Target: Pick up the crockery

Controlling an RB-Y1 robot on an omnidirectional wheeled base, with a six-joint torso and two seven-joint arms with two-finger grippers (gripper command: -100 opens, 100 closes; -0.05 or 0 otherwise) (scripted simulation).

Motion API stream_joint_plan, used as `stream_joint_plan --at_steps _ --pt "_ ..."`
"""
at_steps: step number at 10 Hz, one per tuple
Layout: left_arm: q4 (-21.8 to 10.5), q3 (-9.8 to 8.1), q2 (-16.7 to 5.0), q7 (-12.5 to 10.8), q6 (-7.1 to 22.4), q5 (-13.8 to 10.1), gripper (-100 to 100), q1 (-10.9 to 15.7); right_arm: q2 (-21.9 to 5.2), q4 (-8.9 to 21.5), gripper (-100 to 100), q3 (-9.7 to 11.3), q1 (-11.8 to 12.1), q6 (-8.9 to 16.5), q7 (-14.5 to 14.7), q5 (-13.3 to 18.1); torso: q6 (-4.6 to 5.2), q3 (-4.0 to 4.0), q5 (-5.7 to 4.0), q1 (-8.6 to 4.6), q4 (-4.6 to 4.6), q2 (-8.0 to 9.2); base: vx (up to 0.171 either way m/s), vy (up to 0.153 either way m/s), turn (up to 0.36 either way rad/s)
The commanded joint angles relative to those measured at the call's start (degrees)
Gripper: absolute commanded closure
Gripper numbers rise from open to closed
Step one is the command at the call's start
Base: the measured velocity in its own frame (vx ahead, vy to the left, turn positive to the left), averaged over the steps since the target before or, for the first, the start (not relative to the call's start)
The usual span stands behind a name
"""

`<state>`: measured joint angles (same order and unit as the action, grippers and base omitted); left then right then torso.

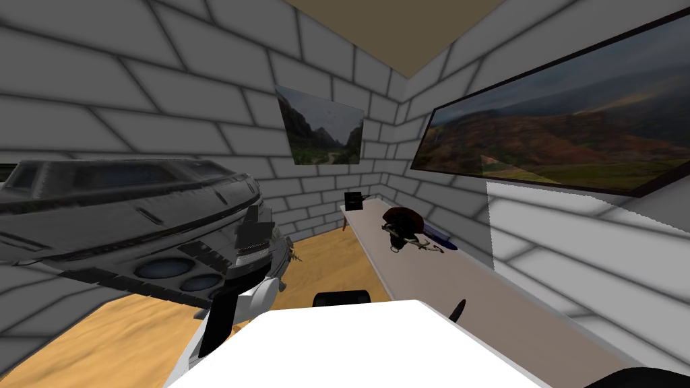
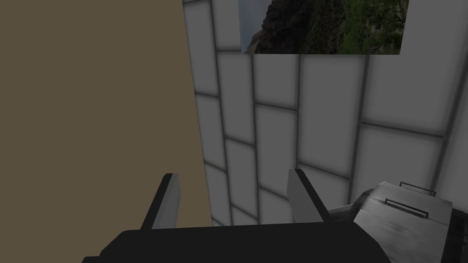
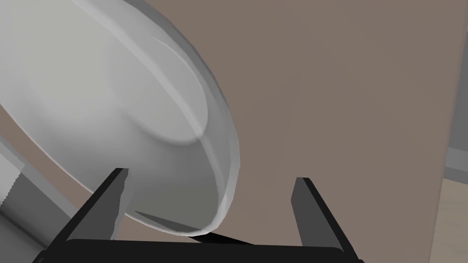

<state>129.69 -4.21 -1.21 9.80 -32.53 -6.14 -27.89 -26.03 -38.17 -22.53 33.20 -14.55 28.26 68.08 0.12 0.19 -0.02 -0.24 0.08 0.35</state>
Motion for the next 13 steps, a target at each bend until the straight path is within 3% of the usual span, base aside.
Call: stream_joint_plan --at_steps 1,2,3,7,8,9,12,13 --pt "0.0 0.0 0.0 0.0 0.0 0.0 0 0.0 0.97 0.01 -100 1.11 -0.81 1.92 -0.01 -0.21 0.0 0.0 0.0 0.0 0.0 0.0 -0.038 -0.095 0.039" --pt "0.0 0.0 0.0 0.0 0.0 0.0 0 0.0 0.55 0.0 -100 0.64 -0.46 1.04 -0.01 -0.13 0.0 0.01 -0.02 -0.04 0.01 0.02 -0.016 -0.04 0.012" --pt "0.0 0.0 0.0 0.0 0.0 0.0 0 0.0 0.61 0.01 100 0.71 -0.51 1.28 0.0 -0.15 0.02 -0.01 0.02 0.12 0.0 -0.03 -0.003 -0.008 0.0" --pt "0.0 0.01 0.01 0.0 0.0 0.0 0 -0.01 0.62 0.02 100 0.72 -0.5 1.22 -0.02 -0.16 0.01 -0.06 0.09 0.32 -0.02 -0.1 0.0 0.0 0.0" --pt "0.0 0.01 0.01 0.0 0.0 0.0 0 -0.01 0.63 0.02 0 0.73 -0.51 1.21 -0.01 -0.15 0.01 -0.06 0.11 0.34 -0.02 -0.1 0.0 0.0 0.0" --pt "0.0 0.01 0.01 0.0 0.0 0.0 0 -0.01 -0.3 -1.0 100 -0.09 1.07 -0.35 -0.71 0.25 0.01 -0.06 0.12 0.35 -0.02 -0.1 0.016 0.066 -0.052" --pt "0.0 0.01 0.01 0.0 0.0 0.0 0 -0.01 -0.33 -0.65 100 -0.83 1.14 -0.95 0.12 0.14 0.04 -0.11 0.25 0.73 -0.05 -0.19 0.023 0.061 -0.029" --pt "0.0 0.01 0.01 0.0 0.0 0.0 0 -0.01 -0.35 -0.7 0 -0.84 1.23 -1.08 0.0 0.16 0.02 -0.1 0.24 0.61 -0.04 -0.17 0.002 0.007 0.0"
